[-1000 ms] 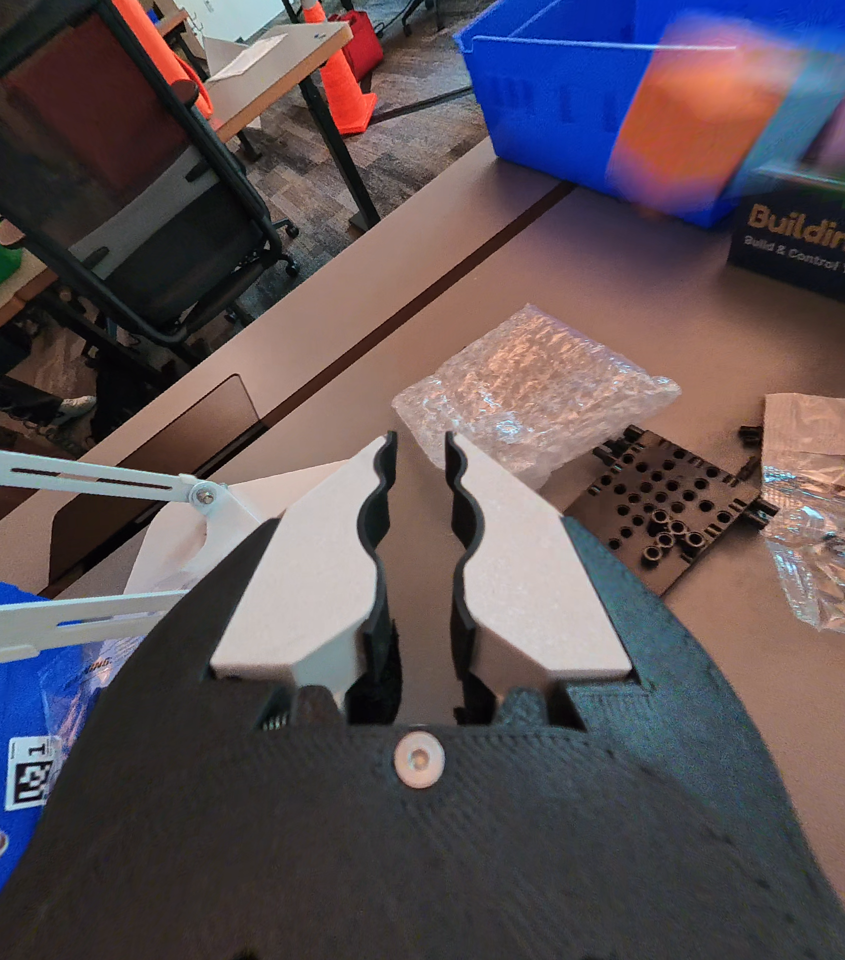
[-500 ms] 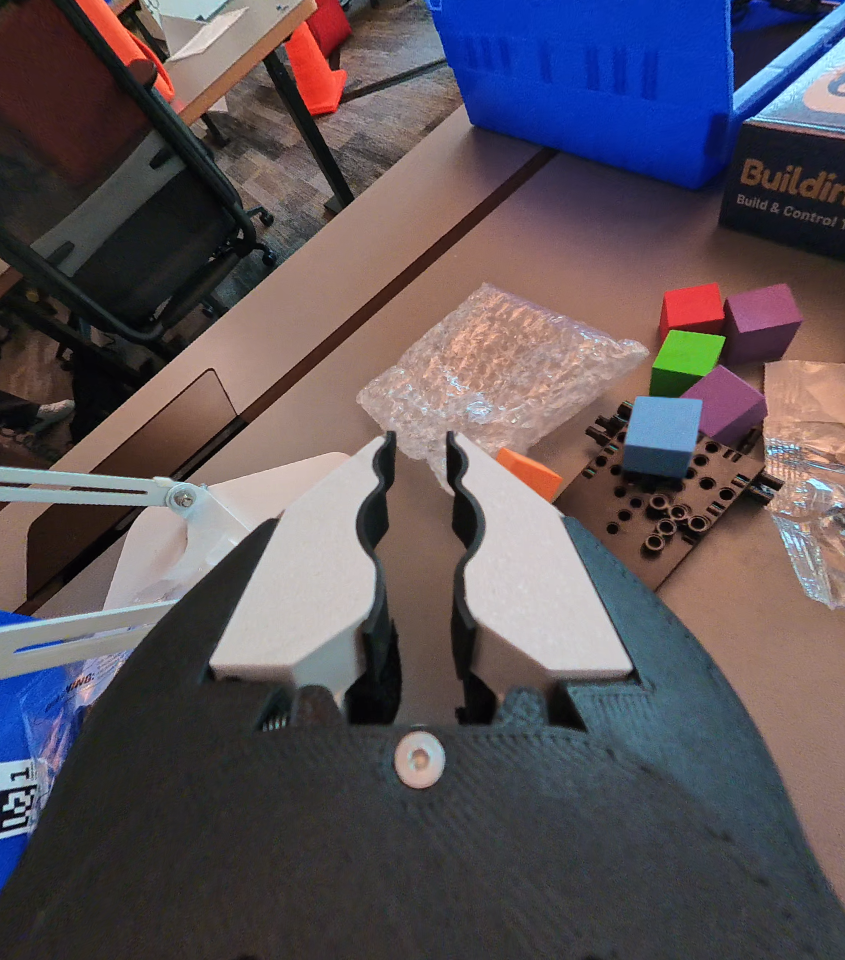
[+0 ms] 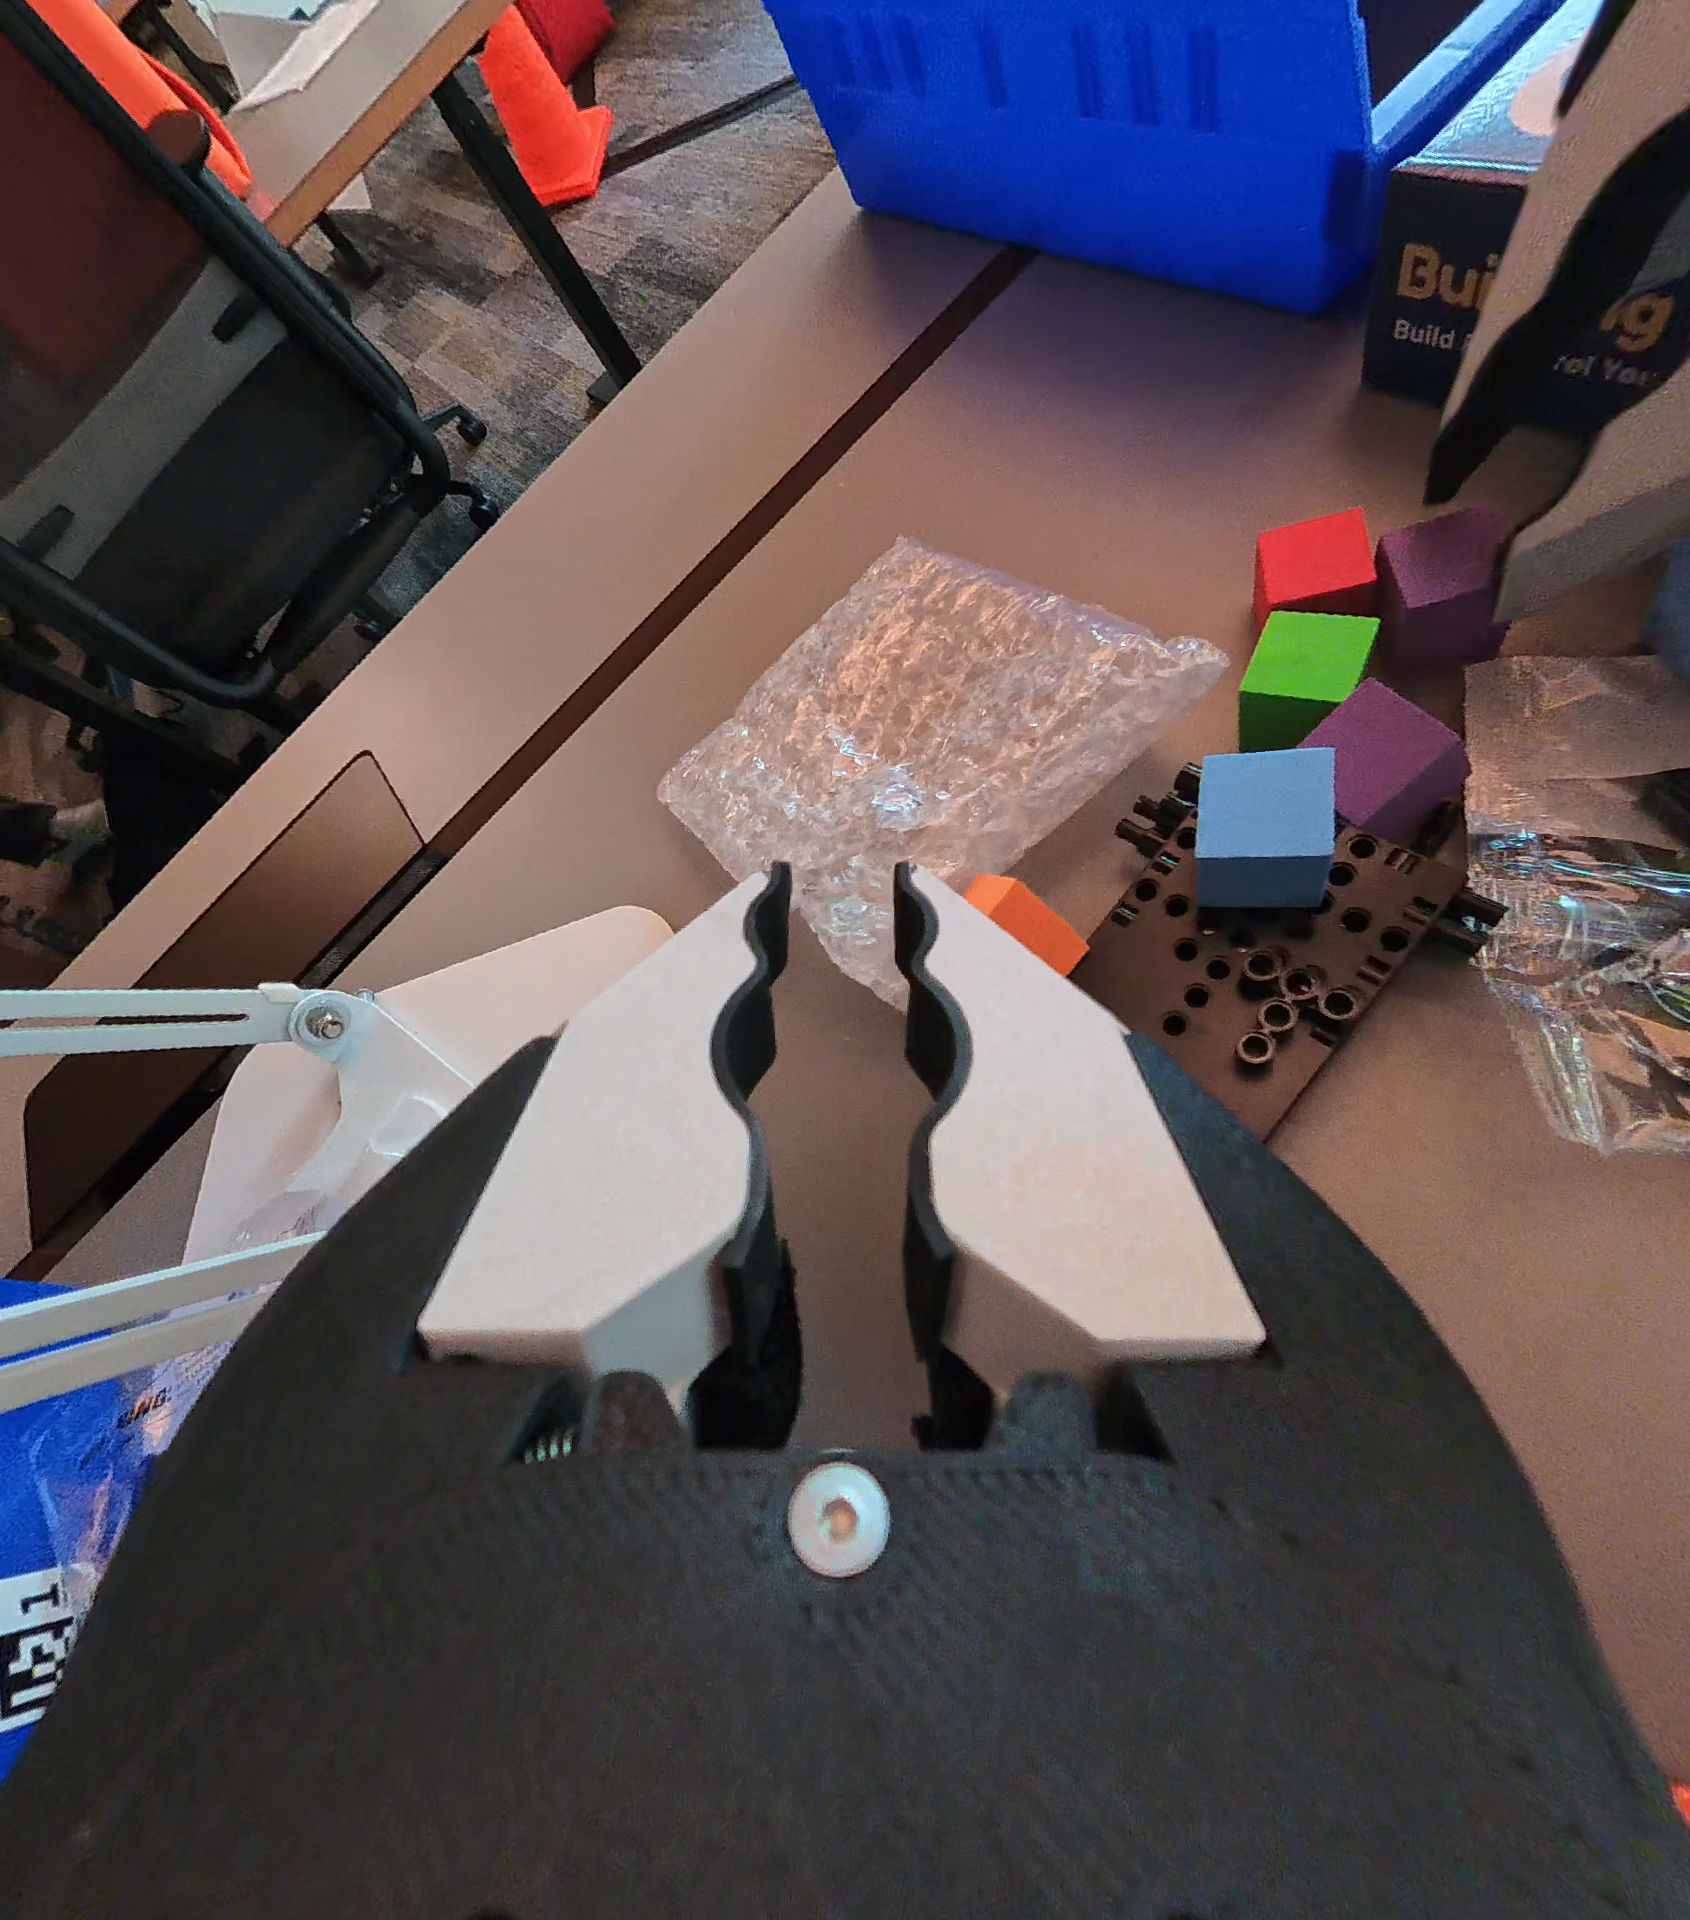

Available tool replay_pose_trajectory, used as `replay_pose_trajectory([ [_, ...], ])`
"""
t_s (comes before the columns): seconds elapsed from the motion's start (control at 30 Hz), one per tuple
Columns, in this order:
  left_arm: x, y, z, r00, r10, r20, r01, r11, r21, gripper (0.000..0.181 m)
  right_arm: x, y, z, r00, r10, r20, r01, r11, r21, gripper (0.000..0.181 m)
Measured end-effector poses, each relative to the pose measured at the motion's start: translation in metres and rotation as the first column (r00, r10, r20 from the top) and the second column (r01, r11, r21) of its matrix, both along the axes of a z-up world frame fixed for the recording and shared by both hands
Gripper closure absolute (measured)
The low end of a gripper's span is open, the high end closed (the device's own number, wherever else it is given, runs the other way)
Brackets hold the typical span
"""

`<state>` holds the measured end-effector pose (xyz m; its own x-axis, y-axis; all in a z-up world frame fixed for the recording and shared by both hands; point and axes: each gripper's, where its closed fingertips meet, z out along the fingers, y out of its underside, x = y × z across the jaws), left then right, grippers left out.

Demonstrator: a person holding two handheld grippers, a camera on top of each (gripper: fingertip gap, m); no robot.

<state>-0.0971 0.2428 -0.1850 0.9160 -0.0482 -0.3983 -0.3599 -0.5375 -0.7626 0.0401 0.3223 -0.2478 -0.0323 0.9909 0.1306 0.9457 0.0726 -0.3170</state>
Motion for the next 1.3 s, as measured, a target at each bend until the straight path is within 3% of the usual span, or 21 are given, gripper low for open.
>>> replay_pose_trajectory([
  [0.17, 0.002, 0.0, 0.0, 1.0, -0.008, 0.0, 0.008, 1.0, 0.001, 0.163, -0.003, 0.0, -0.014, 0.999, 0.001, 0.037, -0.001, 1.0, 0.015, 0.155],
  [0.37, 0.007, 0.0, 0.001, 1.0, -0.027, 0.007, 0.027, 1.0, 0.0, 0.16, 0.01, -0.007, 0.023, 0.995, -0.001, -0.103, -0.002, 1.0, -0.026, 0.156],
  [0.5, 0.016, 0.001, 0.002, 0.998, -0.06, 0.011, 0.06, 0.998, 0.002, 0.158, 0.036, -0.022, 0.053, 0.985, 0.034, -0.169, -0.042, 0.998, -0.044, 0.156],
  [0.67, 0.025, 0.001, -0.003, 0.996, -0.088, -0.011, 0.088, 0.996, -0.016, 0.158, 0.078, -0.04, 0.071, 0.979, 0.075, -0.191, -0.085, 0.995, -0.045, 0.156],
  [0.97, 0.04, 0.003, -0.008, 0.989, -0.146, -0.004, 0.146, 0.989, -0.033, 0.157, 0.15, -0.042, 0.076, 0.992, 0.062, -0.109, -0.07, 0.995, -0.069, 0.156],
  [1.17, 0.092, 0.001, 0.004, 0.941, -0.334, 0.047, 0.334, 0.942, 0.014, 0.153, 0.144, -0.061, 0.076, 0.98, 0.075, -0.183, -0.088, 0.994, -0.06, 0.156],
  [1.3, 0.101, 0.005, -0.012, 0.938, -0.346, 0.027, 0.347, 0.936, -0.052, 0.15, 0.128, -0.065, 0.068, 0.978, 0.094, -0.186, -0.108, 0.992, -0.068, 0.156],
])
